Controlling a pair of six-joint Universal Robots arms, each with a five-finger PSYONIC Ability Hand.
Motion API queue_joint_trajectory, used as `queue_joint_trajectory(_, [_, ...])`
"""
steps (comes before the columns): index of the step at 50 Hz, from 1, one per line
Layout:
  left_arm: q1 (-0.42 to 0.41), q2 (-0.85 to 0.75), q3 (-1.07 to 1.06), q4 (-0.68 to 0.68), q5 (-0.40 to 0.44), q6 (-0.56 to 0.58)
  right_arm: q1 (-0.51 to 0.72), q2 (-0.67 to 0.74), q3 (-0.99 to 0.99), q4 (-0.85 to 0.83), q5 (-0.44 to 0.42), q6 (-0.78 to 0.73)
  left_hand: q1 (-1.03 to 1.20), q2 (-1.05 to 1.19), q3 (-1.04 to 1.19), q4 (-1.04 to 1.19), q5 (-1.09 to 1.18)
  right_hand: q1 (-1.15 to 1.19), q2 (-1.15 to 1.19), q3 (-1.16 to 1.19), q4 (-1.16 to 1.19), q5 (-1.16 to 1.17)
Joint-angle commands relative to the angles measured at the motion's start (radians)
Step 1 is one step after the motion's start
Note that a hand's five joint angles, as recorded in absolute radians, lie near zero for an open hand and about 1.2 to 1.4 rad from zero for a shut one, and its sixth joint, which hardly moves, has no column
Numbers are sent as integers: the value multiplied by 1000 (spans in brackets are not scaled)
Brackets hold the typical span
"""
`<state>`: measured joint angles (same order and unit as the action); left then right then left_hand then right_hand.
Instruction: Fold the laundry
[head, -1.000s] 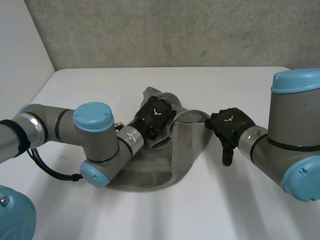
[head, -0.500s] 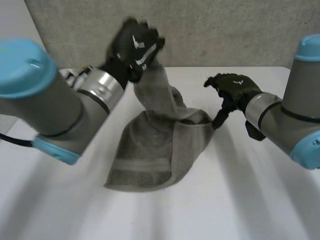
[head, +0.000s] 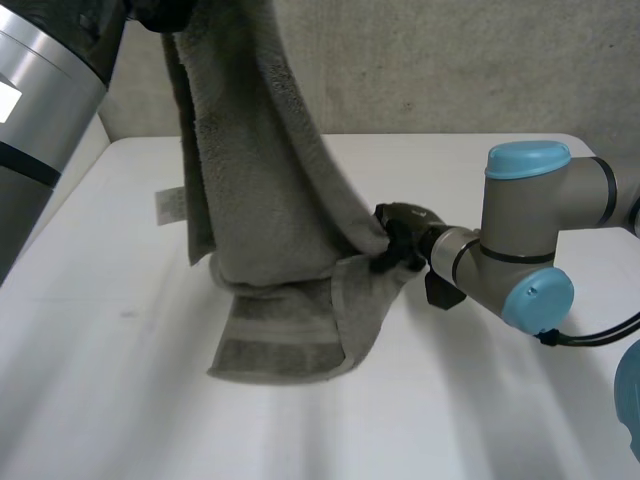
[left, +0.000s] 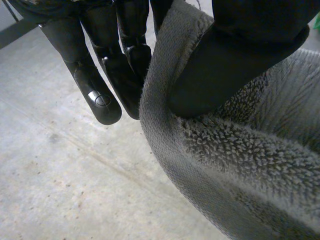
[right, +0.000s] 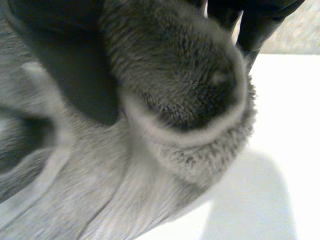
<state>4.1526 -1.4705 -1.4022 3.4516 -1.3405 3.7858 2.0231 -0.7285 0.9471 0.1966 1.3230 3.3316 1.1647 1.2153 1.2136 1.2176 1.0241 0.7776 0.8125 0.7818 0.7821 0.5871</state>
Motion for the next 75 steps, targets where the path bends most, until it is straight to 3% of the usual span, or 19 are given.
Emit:
queue_joint_trajectory(1, [77, -13, 0, 8, 3, 3, -12, -107, -62, -166, 53, -133, 232, 181, 183, 179, 198, 619, 584, 614, 614, 635])
queue_joint_trajectory(4, [159, -60, 40, 18, 7, 0, -18, -213, -120, -263, 70, -274, 232, 181, 183, 179, 198, 619, 584, 614, 614, 635])
queue_joint_trajectory(6, [221, -173, 148, 59, -9, -1, -21, -316, -158, -369, 85, -401, 232, 181, 183, 179, 198, 619, 584, 614, 614, 635])
queue_joint_trajectory(11, [242, -267, 308, 102, -73, -32, -20, -426, -151, -526, 96, -468, 232, 181, 183, 179, 198, 619, 584, 614, 614, 635])
queue_joint_trajectory(16, [259, -313, 333, 153, -163, -144, -6, -440, -59, -502, 47, -481, 232, 181, 183, 179, 198, 619, 584, 614, 614, 635])
queue_joint_trajectory(20, [284, -317, 253, 150, -175, -233, -6, -434, 77, -395, -14, -512, 232, 181, 183, 179, 198, 619, 584, 614, 614, 635])
queue_joint_trajectory(24, [301, -323, 24, 158, -163, -326, -6, -416, 175, -321, -39, -585, 232, 181, 183, 179, 198, 619, 584, 614, 614, 635])
queue_joint_trajectory(29, [290, -346, -211, 187, -128, -336, -17, -354, 323, -224, -36, -756, 232, 181, 183, 179, 198, 619, 584, 614, 614, 635])
queue_joint_trajectory(31, [281, -378, -331, 202, -76, -336, -21, -295, 395, -165, -25, -855, 232, 181, 183, 179, 198, 619, 584, 614, 614, 635])
queue_joint_trajectory(34, [278, -386, -383, 202, -51, -334, -23, -249, 427, -106, -16, -891, 232, 181, 183, 179, 198, 579, 544, 575, 574, 595])
queue_joint_trajectory(38, [271, -373, -461, 198, -20, -328, -37, -236, 437, -55, -7, -880, 232, 181, 183, 179, 198, 435, 400, 431, 430, 451])
queue_joint_trajectory(40, [271, -370, -466, 193, -20, -328, -49, -244, 444, -33, -7, -842, 232, 181, 183, 179, 198, -23, -58, -28, -28, -7])
queue_joint_trajectory(43, [274, -338, -469, 189, -22, -328, -57, -253, 446, -29, -7, -804, 232, 181, 183, 179, 198, -214, -249, -218, -219, -198])
queue_joint_trajectory(45, [279, -301, -469, 185, -23, -330, -76, -284, 447, -26, -7, -692, 232, 181, 183, 179, 198, -305, -340, -309, -309, -289])
queue_joint_trajectory(51, [284, -165, -474, 129, -23, -340, -122, -338, 473, -29, -27, -425, 232, 181, 183, 179, 198, -323, -358, -327, -327, -307])
queue_joint_trajectory(59, [274, -1, -474, 96, -23, -342, -124, -359, 545, -68, -45, -238, 232, 181, 183, 179, 198, -326, -361, -330, -330, -310])
queue_joint_trajectory(65, [273, 64, -472, 98, -25, -344, -127, -370, 584, -149, -37, -222, 232, 181, 183, 179, 198, -246, -281, -251, -251, -230])
queue_joint_trajectory(70, [274, 76, -472, 96, -25, -344, -119, -355, 605, -216, -30, -230, 232, 181, 183, 179, 198, 17, -17, 13, 13, 33])
queue_joint_trajectory(75, [287, 76, -474, 96, -26, -345, -126, -341, 607, -238, -11, -247, 232, 181, 183, 179, 198, 112, 77, 108, 107, 128])
